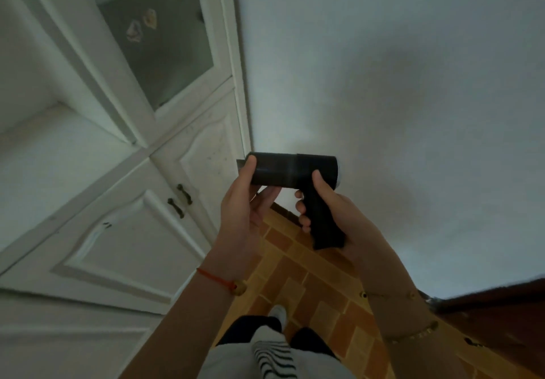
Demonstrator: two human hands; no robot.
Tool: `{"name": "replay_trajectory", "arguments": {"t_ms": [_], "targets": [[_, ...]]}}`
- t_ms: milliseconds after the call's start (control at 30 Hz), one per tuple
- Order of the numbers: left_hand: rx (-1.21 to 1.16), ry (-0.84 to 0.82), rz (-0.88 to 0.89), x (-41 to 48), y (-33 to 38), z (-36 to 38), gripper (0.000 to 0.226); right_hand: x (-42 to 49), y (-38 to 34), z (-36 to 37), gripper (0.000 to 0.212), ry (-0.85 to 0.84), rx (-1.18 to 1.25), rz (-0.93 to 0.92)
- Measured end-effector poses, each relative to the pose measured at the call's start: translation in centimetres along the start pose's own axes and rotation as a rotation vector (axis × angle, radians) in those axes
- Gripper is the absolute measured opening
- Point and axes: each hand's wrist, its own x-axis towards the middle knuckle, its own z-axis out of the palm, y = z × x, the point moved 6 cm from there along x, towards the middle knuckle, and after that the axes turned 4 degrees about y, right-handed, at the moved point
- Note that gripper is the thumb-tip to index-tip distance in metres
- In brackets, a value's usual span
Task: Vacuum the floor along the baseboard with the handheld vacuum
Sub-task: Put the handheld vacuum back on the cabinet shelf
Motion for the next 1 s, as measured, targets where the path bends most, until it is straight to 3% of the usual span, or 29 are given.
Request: {"name": "replay_trajectory", "arguments": {"t_ms": [300, 467, 867, 1000], "targets": [[-0.142, 0.065, 0.118, -7.8, 0.2, -4.1, 0.033, -5.5, 1.7, 3.1, 0.051, -0.159, -0.127, 0.065], [-0.185, 0.144, 0.204, -12.5, 0.1, -6.9, 0.017, -8.3, 3.7, 5.4, 0.047, -0.25, -0.181, 0.104], [-0.291, 0.4, 0.382, -21.1, 3.3, -17.9, 0.043, -12.0, 9.3, 16.2, 0.048, -0.488, -0.327, 0.194], [-0.278, 0.454, 0.424, -22.0, 5.7, -21.5, 0.04, -11.5, 11.0, 20.6, 0.051, -0.538, -0.356, 0.216]]}}
